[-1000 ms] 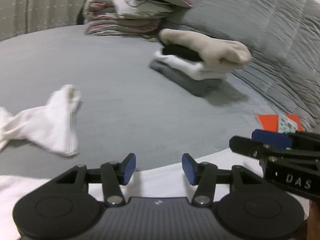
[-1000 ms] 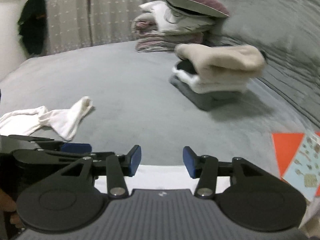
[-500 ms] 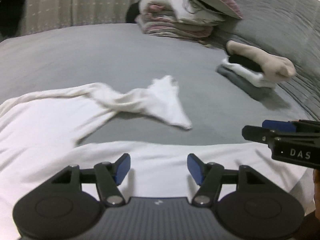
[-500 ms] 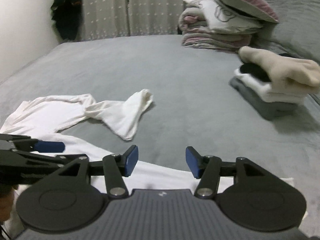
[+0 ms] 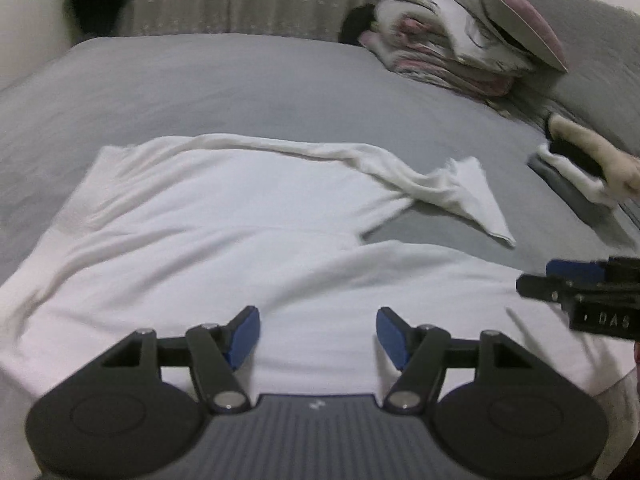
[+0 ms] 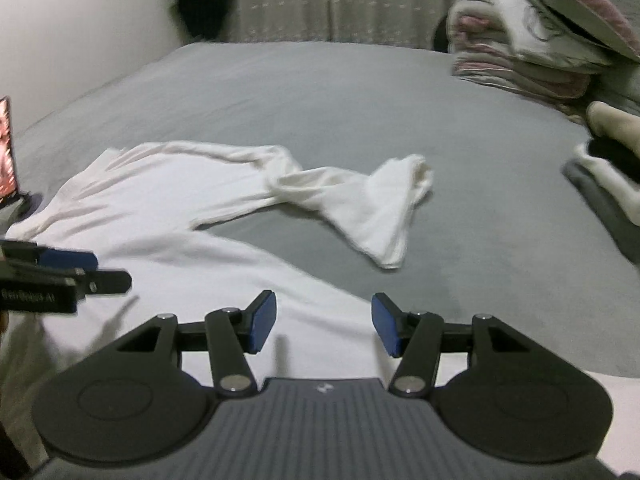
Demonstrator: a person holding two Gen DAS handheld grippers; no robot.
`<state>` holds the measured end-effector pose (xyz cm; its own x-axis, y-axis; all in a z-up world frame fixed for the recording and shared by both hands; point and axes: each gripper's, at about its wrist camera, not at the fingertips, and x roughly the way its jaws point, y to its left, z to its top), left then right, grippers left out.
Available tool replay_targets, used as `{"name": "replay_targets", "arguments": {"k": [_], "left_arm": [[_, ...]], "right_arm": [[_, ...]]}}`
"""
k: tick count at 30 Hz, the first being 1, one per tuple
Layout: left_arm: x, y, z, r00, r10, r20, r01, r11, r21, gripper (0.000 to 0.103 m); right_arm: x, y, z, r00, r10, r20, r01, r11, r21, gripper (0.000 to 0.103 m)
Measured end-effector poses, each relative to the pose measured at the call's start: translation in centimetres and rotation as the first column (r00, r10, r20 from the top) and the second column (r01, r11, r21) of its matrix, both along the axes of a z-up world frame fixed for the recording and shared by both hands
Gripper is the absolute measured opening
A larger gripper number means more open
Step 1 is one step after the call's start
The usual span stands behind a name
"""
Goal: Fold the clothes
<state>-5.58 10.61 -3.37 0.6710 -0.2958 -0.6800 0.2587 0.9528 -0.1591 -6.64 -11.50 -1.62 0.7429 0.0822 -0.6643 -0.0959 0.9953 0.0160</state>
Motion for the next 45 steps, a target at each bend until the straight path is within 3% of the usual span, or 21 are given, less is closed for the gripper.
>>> {"name": "replay_targets", "arguments": {"k": [6, 12, 22, 27, 32, 37, 40, 42, 44, 45], "left_arm": [[-1.2, 4.2, 0.2, 0.995, 0.090, 0.032, -0.090, 0.996, -0.005, 0.066], [-2.4, 7.8, 0.4, 0.980, 0.186, 0.073, -0.188, 0.982, 0.025, 0.066], [-3.1, 13.2, 0.2, 0.925, 0.374, 0.064, -0.376, 0.926, 0.033, 0.065], [-3.0, 14.8, -0.2, 0.900, 0.436, 0.028, -0.436, 0.900, -0.004, 0.058], [-2.8, 15.3, -0.2, 0.891, 0.454, 0.009, -0.453, 0.890, -0.046, 0.052], [-2.5, 15.1, -0.5, 0.881, 0.473, 0.014, -0.472, 0.881, -0.043, 0.043], [-2.4, 14.8, -0.6, 0.882, 0.470, 0.031, -0.469, 0.883, -0.023, 0.030], [-2.4, 14.6, -0.7, 0.885, 0.463, 0.046, -0.463, 0.886, -0.006, 0.019], [-2.5, 14.5, -0.8, 0.887, 0.458, 0.062, -0.459, 0.888, 0.012, 0.007], [-2.5, 14.5, -0.8, 0.887, 0.456, 0.067, -0.458, 0.889, 0.015, 0.005]], "right_arm": [[0.3, 3.0, -1.0, 0.994, 0.098, -0.045, -0.097, 0.995, 0.015, 0.057], [-0.4, 6.6, -1.3, 0.974, 0.224, -0.028, -0.224, 0.974, -0.009, 0.057], [-2.5, 11.6, -1.7, 0.888, 0.460, 0.011, -0.458, 0.886, -0.081, 0.057], [-2.9, 12.2, -1.9, 0.860, 0.509, 0.013, -0.507, 0.858, -0.084, 0.054], [-3.3, 12.0, -1.5, 0.834, 0.552, 0.016, -0.550, 0.833, -0.068, 0.051], [-3.7, 12.6, -2.0, 0.816, 0.578, 0.002, -0.574, 0.811, -0.111, 0.046], [-3.7, 12.6, -2.1, 0.819, 0.574, -0.001, -0.570, 0.813, -0.119, 0.039], [-3.6, 12.6, -2.1, 0.820, 0.572, -0.009, -0.569, 0.814, -0.115, 0.015], [-3.6, 12.6, -2.1, 0.822, 0.569, -0.013, -0.566, 0.816, -0.115, 0.002], [-3.6, 12.6, -2.0, 0.824, 0.566, -0.013, -0.563, 0.818, -0.119, 0.001]]}}
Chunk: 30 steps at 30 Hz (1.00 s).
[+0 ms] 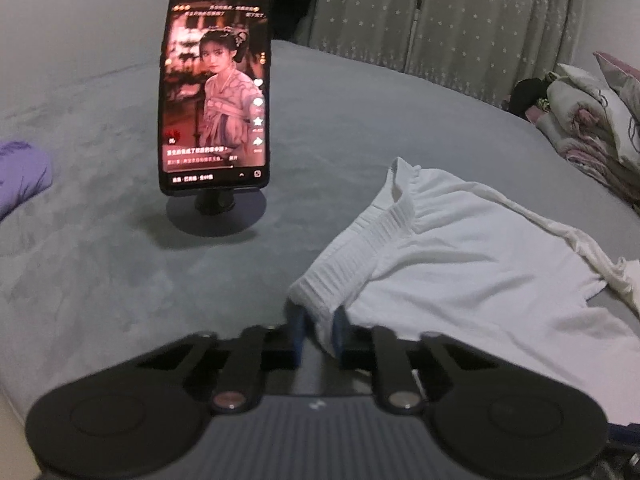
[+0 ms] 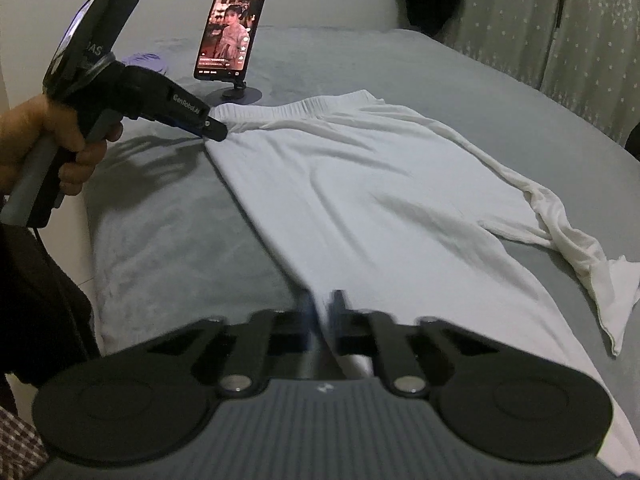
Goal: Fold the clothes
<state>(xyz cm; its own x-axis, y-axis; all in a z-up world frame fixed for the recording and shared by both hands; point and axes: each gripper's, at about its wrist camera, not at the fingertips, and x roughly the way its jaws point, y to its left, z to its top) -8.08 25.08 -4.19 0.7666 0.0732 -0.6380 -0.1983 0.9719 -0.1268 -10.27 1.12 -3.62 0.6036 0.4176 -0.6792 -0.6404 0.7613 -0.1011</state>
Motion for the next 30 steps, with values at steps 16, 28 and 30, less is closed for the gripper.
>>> {"name": "replay_targets", "arguments": {"k": [16, 28, 30], "left_arm": [[-0.3, -0.4, 0.1, 1.000, 0.007, -0.030, -0.003, 0.992, 0.127, 0.011], [-1.6, -2.8, 1.8, 0.995, -0.070, 0.065, 0.060, 0.988, 0.145, 0.035], [-1.8, -3.7, 2.2, 0.991, -0.110, 0.079, 0.097, 0.984, 0.151, 0.035]], "right_arm": [[-0.9, 0.2, 0.4, 0.997, 0.044, -0.058, -0.043, 0.999, 0.023, 0.012], [-1.7, -3.0, 1.0, 0.999, -0.019, -0.045, 0.021, 0.998, 0.060, 0.035], [-1.8, -3.7, 0.9, 0.998, -0.032, -0.047, 0.035, 0.998, 0.059, 0.035]]}}
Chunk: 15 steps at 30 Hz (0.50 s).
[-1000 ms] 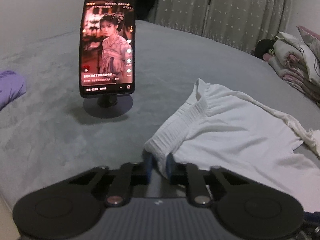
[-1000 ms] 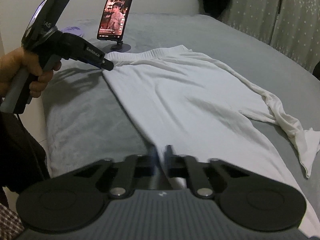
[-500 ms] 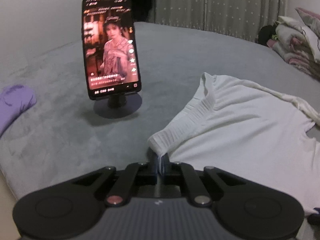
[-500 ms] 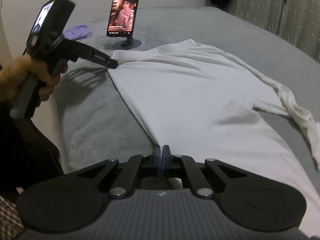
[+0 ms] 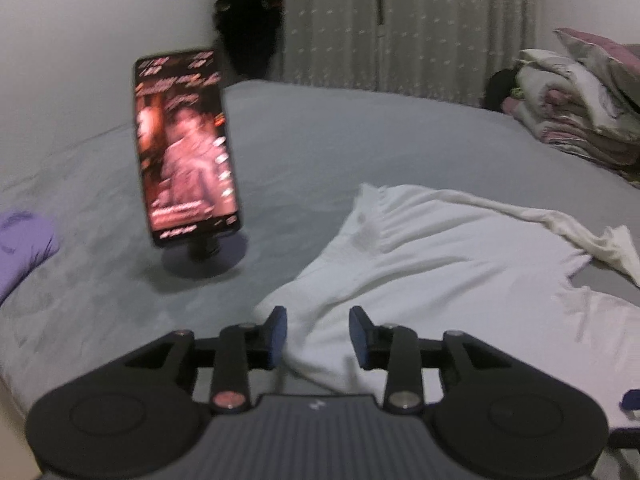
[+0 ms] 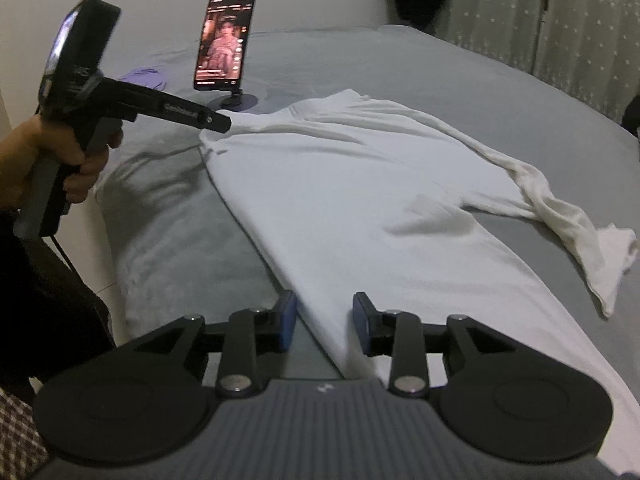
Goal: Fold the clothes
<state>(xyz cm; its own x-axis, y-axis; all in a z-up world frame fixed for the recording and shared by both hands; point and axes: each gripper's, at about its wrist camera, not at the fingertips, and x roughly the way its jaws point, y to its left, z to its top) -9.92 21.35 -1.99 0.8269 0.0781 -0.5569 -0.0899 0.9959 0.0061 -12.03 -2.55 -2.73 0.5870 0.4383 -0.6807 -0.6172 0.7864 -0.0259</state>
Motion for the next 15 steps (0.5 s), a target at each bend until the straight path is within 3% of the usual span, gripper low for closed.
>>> {"name": "replay_targets", "arguments": {"k": [4, 8, 15], "left_arm": [[-0.4, -2.0, 0.3, 0.994, -0.107, 0.011, 0.107, 0.994, -0.010, 0.035], [-0.9, -4.7, -0.1, 0.972, -0.236, 0.001, 0.236, 0.971, -0.026, 0.035], [-2.8, -10.3, -1.6, 0.884, -0.467, -0.024, 0.467, 0.884, -0.002, 0.035]], "right_arm": [[-0.3, -1.3, -0.2, 1.000, -0.029, -0.001, 0.029, 1.000, -0.009, 0.035], [-0.8, -2.7, -0.4, 0.998, -0.058, 0.008, 0.058, 0.998, -0.018, 0.035], [-1.8, -5.5, -0.7, 0.992, -0.123, 0.010, 0.123, 0.992, -0.028, 0.035]]}}
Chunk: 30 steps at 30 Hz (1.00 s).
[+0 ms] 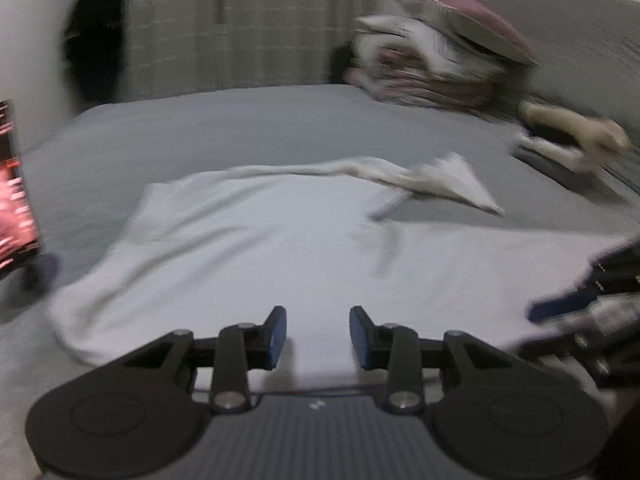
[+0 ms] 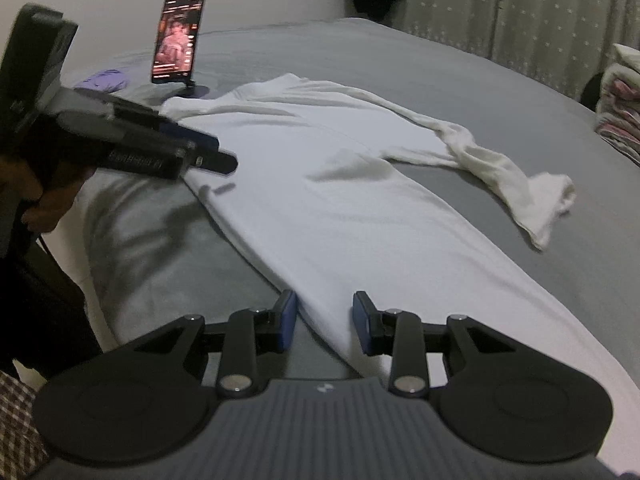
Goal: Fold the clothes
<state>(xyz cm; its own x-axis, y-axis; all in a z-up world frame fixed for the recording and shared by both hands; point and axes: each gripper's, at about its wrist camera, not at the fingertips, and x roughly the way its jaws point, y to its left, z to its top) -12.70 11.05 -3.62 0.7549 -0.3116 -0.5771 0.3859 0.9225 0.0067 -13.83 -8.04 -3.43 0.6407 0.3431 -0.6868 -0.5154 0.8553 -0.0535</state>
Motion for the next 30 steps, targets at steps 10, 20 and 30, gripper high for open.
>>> {"name": "replay_targets", "arguments": {"k": [10, 20, 30], "left_arm": [[-3.8, -7.5, -1.5, 0.952, -0.304, 0.038, 0.300, 0.950, 0.082, 0.034], [-5.1, -13.1, -2.1, 0.885, -0.465, 0.041, 0.459, 0.883, 0.100, 0.034], [-5.5, -17.4, -2.4, 0.835, -0.548, 0.050, 0.542, 0.835, 0.095, 0.033]], "right_arm": [[-2.3, -5.3, -0.2, 0.989, -0.145, 0.001, 0.145, 0.989, 0.001, 0.035], [-5.0, -11.4, 0.1, 0.943, -0.331, -0.004, 0.331, 0.943, 0.036, 0.035], [-7.2, -18.2, 0.7, 0.814, -0.580, -0.020, 0.579, 0.810, 0.095, 0.035]]}}
